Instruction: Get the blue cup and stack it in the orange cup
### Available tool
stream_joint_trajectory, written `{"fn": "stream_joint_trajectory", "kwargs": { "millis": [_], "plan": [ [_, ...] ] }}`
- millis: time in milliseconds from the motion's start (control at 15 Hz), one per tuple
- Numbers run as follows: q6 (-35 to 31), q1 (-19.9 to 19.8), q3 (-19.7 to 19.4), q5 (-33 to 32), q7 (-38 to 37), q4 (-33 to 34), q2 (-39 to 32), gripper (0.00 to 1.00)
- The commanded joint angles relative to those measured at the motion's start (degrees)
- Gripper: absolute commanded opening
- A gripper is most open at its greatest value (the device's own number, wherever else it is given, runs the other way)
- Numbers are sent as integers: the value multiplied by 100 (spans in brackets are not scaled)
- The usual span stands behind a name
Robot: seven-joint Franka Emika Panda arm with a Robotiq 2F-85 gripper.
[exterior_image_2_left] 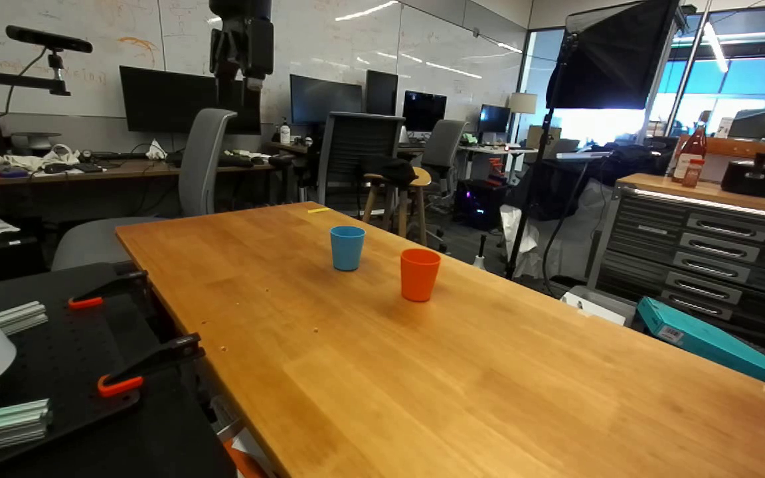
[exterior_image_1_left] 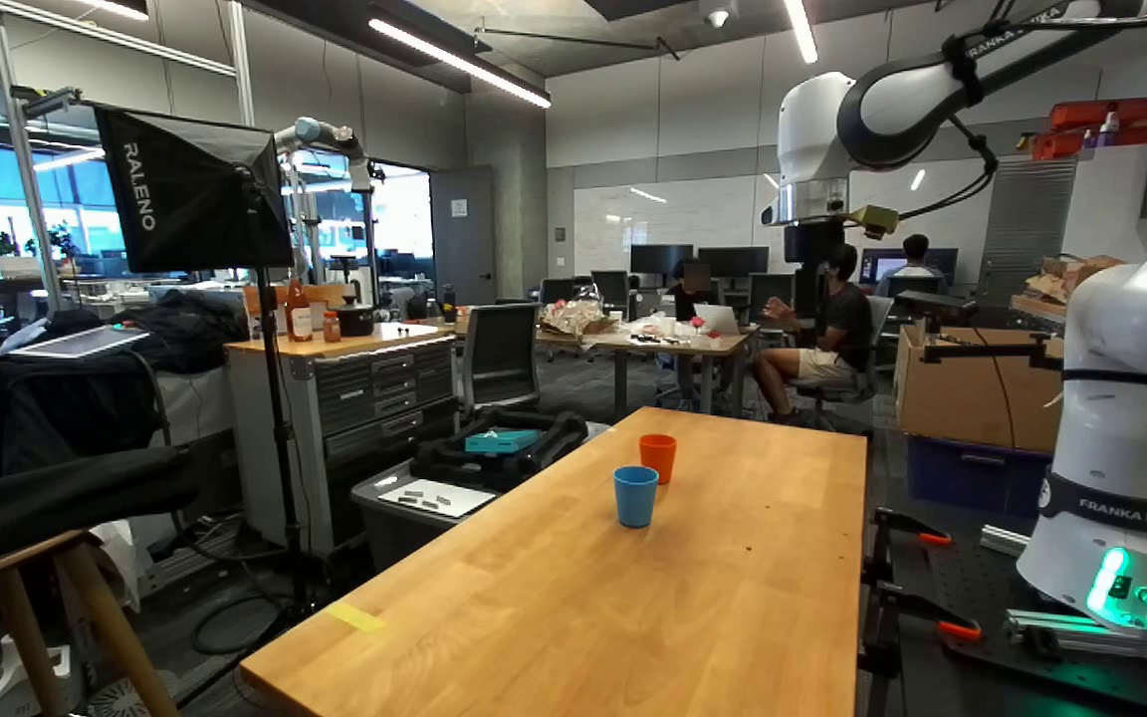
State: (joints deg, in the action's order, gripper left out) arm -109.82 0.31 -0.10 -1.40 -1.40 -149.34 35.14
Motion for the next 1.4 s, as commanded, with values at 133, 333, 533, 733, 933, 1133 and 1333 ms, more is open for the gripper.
{"fn": "stream_joint_trajectory", "kwargs": {
  "millis": [133, 333, 533, 733, 933, 1133, 1333],
  "plan": [
    [11, -21, 20, 13, 9, 9, -1, 100],
    [11, -21, 20, 13, 9, 9, -1, 100],
    [-801, 196, 381, -87, -99, -260, -173, 100],
    [-2041, 376, 886, -263, -331, -396, -819, 100],
    [-3206, 194, 1397, -869, -925, -118, -1900, 100],
    [-3613, -132, 1630, -1916, -1706, 448, -2923, 100],
    [-3507, -112, 1413, -2988, -2498, 1307, -3941, 100]
  ]
}}
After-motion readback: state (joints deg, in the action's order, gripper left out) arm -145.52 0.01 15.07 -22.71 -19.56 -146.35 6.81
